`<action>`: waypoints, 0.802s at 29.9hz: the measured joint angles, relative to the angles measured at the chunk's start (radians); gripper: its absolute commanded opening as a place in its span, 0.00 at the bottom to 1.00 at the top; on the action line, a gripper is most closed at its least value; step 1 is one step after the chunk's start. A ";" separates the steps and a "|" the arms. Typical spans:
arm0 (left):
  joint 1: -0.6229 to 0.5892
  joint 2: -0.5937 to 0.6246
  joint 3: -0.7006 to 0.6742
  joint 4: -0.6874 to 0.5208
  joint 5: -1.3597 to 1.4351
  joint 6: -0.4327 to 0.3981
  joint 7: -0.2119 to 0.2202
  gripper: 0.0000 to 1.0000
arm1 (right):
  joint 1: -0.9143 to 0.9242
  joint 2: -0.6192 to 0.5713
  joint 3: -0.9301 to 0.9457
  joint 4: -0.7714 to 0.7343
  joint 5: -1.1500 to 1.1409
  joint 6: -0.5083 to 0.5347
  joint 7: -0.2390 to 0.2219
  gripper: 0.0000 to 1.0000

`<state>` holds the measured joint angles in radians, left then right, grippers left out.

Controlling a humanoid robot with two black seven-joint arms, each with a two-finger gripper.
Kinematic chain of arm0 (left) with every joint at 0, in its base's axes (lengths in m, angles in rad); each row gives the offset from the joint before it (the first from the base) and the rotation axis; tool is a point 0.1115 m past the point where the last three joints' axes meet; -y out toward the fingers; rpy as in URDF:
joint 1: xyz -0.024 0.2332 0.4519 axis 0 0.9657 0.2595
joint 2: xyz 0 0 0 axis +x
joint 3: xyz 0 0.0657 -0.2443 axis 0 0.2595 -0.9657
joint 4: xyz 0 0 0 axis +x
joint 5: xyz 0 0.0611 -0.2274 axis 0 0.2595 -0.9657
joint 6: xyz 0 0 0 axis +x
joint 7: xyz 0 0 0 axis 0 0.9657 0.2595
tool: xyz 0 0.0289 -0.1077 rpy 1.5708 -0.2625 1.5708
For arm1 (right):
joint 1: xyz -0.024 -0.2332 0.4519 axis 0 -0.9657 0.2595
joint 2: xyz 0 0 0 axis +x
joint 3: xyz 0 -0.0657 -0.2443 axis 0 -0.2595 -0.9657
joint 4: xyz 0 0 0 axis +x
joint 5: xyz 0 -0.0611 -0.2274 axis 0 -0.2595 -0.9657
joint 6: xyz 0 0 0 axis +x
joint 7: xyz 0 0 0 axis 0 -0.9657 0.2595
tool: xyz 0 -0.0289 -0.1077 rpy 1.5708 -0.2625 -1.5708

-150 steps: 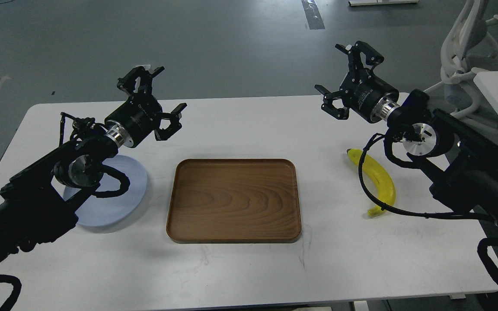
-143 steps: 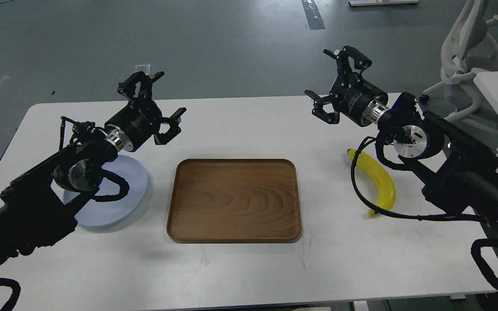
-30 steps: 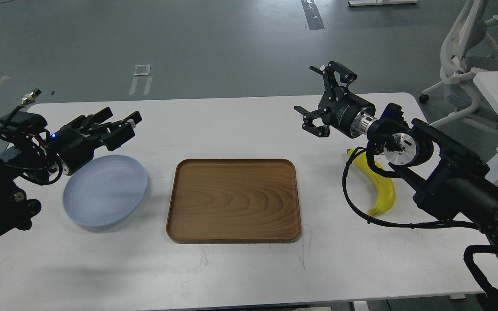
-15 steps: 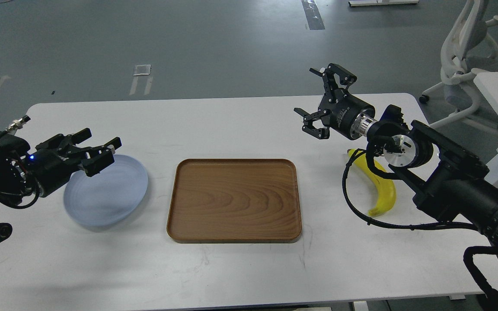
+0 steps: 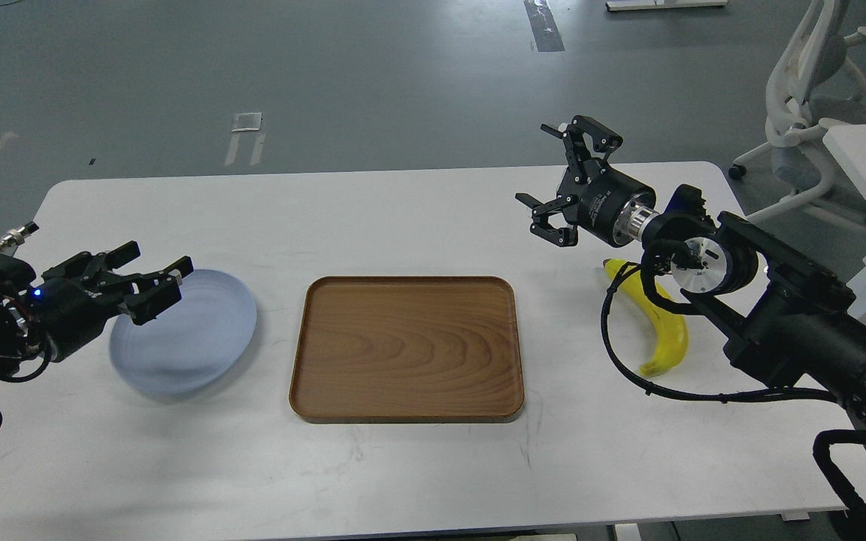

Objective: Place banana on plate with both arms
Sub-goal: 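Grip the plate rim with the left gripper and tilt it up, then lift the blue plate with the left gripper toward the wooden tray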

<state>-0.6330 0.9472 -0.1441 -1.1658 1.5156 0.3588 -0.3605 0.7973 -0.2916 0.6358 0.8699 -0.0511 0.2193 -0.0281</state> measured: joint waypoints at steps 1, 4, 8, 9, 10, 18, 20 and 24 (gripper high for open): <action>0.007 0.000 0.000 0.002 0.000 0.000 0.000 0.93 | -0.003 0.000 -0.001 0.000 0.000 0.000 0.000 1.00; 0.025 0.001 0.000 0.012 0.000 0.001 0.000 0.93 | -0.007 0.001 -0.002 0.000 -0.001 0.000 0.000 1.00; 0.050 -0.001 0.000 0.050 0.000 0.016 0.000 0.93 | -0.007 0.002 -0.004 0.000 -0.001 0.000 0.000 1.00; 0.053 -0.006 0.000 0.062 0.000 0.017 0.000 0.93 | -0.007 0.002 -0.004 0.000 -0.001 0.000 0.000 1.00; 0.056 -0.013 0.000 0.078 0.000 0.019 0.000 0.93 | -0.007 0.002 -0.004 0.000 -0.001 0.000 0.000 1.00; 0.102 -0.090 0.000 0.210 -0.011 0.022 -0.002 0.92 | -0.009 -0.001 -0.014 0.000 -0.001 0.000 0.000 1.00; 0.110 -0.113 0.000 0.247 -0.015 0.028 -0.005 0.89 | -0.010 -0.003 -0.014 0.000 -0.001 0.000 0.000 1.00; 0.127 -0.145 0.000 0.309 -0.021 0.037 -0.008 0.77 | -0.014 -0.007 -0.014 0.000 -0.001 0.000 0.001 1.00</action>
<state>-0.5057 0.8022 -0.1443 -0.8564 1.4947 0.3963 -0.3681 0.7835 -0.2981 0.6213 0.8698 -0.0522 0.2193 -0.0275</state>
